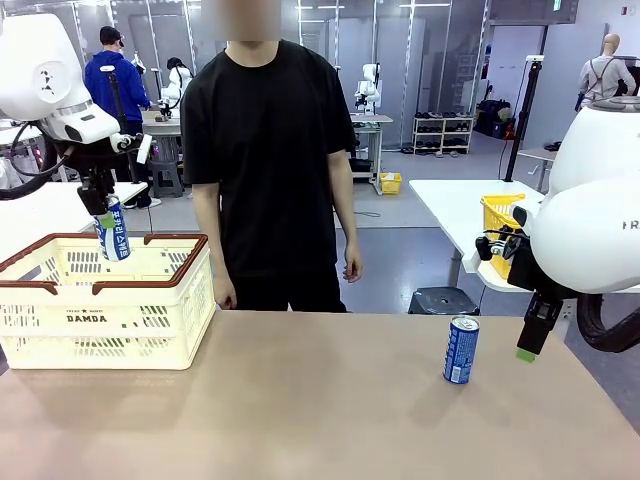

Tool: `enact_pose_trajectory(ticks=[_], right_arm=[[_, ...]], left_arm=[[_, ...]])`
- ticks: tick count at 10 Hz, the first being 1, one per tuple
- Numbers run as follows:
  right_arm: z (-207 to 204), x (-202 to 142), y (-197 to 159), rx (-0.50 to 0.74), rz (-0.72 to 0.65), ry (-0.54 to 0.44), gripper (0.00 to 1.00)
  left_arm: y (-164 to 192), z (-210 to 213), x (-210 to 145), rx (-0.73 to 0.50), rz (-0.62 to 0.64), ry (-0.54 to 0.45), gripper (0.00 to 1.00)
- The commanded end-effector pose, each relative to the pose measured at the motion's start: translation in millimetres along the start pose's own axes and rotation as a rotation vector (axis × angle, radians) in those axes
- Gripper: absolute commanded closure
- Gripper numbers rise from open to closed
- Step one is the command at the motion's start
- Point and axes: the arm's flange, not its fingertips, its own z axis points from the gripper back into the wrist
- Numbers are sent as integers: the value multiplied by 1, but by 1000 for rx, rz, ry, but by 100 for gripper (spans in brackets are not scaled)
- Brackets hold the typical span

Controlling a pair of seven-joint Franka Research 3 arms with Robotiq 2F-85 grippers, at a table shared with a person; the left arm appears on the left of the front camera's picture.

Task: Place the drinks into the Shopping basket.
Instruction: Pick up one drink and place it into the Shopping basket.

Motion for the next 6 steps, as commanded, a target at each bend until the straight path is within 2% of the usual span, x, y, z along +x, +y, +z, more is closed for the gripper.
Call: enact_pose_trajectory(ticks=[1, 2, 6], right_arm=[[-1, -1, 0, 3, -2, 0, 0], [-1, -1, 0, 3, -2, 0, 0], [-1, -1, 0, 3, -2, 0, 0]], left_arm=[[11, -1, -1, 7, -26, -11, 42], [0, 0, 0, 0, 0, 0, 42], [3, -7, 1, -9, -4, 0, 42]])
